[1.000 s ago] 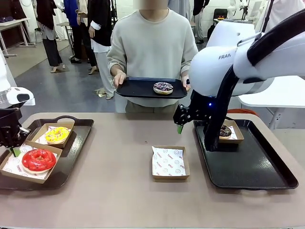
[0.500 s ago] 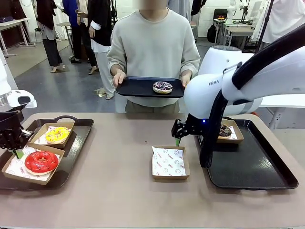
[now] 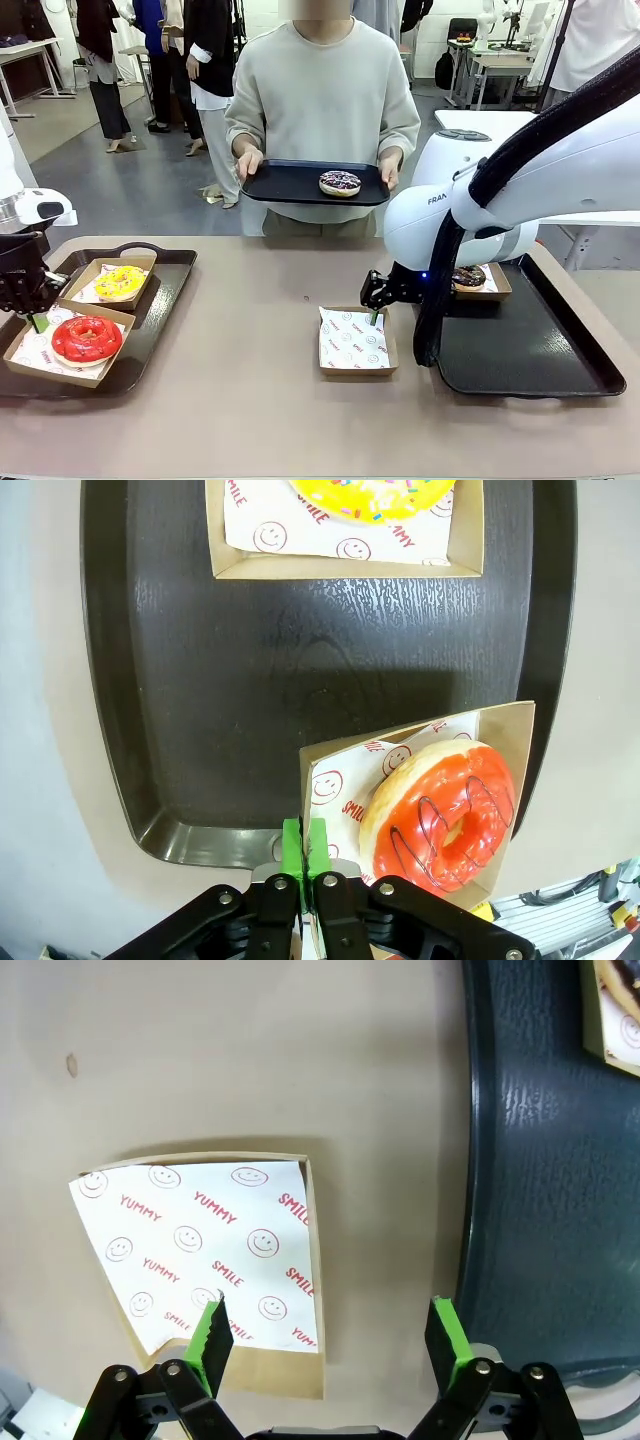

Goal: Individually package the donuts and arrange them on the tray.
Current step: Place the picked Paper togo box on the Handle tray while simultaneously picking up another Paper togo box from the table with the other hand.

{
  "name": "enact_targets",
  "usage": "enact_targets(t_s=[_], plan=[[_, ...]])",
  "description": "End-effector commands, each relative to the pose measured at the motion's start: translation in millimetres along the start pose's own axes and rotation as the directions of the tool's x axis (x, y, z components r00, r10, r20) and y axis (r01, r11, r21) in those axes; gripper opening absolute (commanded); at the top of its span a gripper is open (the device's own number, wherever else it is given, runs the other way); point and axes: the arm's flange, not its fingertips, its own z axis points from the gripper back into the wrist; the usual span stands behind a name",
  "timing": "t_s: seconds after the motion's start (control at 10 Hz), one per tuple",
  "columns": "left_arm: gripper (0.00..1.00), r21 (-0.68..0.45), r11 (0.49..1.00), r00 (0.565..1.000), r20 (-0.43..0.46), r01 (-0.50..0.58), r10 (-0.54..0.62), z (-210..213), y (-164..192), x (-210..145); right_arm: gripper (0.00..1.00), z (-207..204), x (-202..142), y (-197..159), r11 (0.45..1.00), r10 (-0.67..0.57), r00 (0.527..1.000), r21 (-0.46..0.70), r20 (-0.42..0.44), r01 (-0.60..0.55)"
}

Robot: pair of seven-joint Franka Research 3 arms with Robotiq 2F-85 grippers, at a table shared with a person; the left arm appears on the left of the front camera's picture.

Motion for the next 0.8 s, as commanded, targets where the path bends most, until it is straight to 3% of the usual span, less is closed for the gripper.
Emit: enact_targets(t_s=[0.0, 0.7], plan=[[0.01, 0.004, 1.0, 1.0, 0.002, -0.009, 0.009, 1, 1, 0, 1.0, 5, -1, 0, 1.0, 0.001, 1.0, -0.001, 0.007, -0.001], [0.01, -0.004, 0.999, 0.999, 0.021, -0.038, 0.038, 3, -4, 7, 1.0, -10, 0, 12, 0.999, -0.016, 1.0, -0.052, -0.019, 0.015]])
